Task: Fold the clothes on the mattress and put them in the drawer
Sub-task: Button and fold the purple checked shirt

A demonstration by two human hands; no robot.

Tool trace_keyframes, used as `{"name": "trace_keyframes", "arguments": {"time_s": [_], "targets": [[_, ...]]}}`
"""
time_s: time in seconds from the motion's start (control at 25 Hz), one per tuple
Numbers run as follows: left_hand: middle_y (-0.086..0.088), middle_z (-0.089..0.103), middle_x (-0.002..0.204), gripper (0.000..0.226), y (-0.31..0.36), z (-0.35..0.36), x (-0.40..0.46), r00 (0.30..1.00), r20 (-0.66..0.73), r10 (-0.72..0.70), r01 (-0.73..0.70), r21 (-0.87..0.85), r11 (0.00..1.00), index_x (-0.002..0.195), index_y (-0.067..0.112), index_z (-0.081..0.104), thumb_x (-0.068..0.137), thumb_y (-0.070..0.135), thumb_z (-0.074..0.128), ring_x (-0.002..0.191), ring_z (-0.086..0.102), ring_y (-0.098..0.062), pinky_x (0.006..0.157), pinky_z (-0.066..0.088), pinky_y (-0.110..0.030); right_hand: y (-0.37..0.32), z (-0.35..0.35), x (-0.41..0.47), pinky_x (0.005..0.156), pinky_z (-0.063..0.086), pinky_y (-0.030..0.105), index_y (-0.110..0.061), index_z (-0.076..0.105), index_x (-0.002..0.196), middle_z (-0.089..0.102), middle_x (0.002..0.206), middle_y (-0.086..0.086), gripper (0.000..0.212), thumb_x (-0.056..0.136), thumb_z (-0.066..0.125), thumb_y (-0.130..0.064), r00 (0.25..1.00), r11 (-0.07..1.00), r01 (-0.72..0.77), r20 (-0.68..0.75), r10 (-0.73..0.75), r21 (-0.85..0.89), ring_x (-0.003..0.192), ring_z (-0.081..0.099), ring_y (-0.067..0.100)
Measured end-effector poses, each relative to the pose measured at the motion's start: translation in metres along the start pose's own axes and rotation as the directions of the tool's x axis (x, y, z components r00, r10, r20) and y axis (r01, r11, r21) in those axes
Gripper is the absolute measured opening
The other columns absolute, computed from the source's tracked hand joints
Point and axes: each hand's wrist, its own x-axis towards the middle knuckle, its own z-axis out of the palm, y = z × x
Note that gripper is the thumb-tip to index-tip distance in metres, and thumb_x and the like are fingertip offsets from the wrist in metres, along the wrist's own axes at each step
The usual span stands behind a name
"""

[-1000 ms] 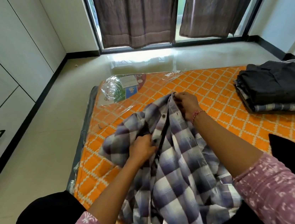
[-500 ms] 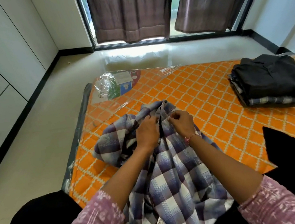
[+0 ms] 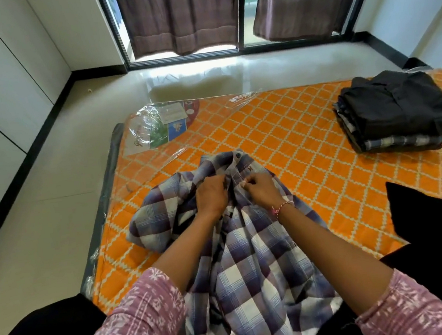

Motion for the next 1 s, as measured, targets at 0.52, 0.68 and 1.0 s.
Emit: {"name": "trace_keyframes", "arguments": {"time_s": [0.52, 0.68, 1.0], "targets": [[-0.015, 0.067, 0.096, 0.017, 0.001, 0.010, 0.006, 0.997, 0.051, -0.061, 0.052, 0.158, 0.986, 0.091, 0.005, 0.064, 0.092, 0.007, 0.047, 0.088, 0.062, -0.033, 0.064, 0.045, -0.038, 0.014, 0.001, -0.012, 0.058, 0.037, 0.025, -0.002, 0.057, 0.071, 0.050, 0.064, 0.009, 0.021, 0.092, 0.056, -0.007, 0.997, 0.998, -0.011, 0.077, 0.006, 0.065, 0.058, 0.044, 0.015], [-0.011, 0.069, 0.080, 0.005, 0.000, -0.006, -0.008, 0.989, -0.020, -0.146, 0.130, -0.345, 0.929, 0.078, 0.005, 0.069, 0.082, 0.004, 0.067, 0.074, 0.064, -0.019, 0.065, 0.050, -0.029, 0.005, -0.004, -0.013, 0.064, 0.034, 0.030, -0.005, 0.054, 0.079, 0.050, 0.068, 0.009, 0.017, 0.095, 0.051, -0.010, 0.997, 0.988, -0.013, -0.075, 0.024, 0.153, 0.064, 0.045, 0.018], [-0.003, 0.065, 0.078, 0.008, 0.019, -0.052, -0.022, 0.967, 0.159, -0.197, 0.253, -0.615, 0.747, 0.078, 0.006, 0.071, 0.083, 0.005, 0.066, 0.064, 0.056, -0.008, 0.054, 0.042, -0.015, -0.030, 0.020, -0.048, 0.065, 0.033, 0.034, -0.004, 0.055, 0.089, 0.057, 0.090, 0.010, 0.022, 0.099, 0.043, -0.019, 0.917, 1.000, -0.013, -0.398, 0.005, -0.016, 0.079, 0.050, 0.024]]}}
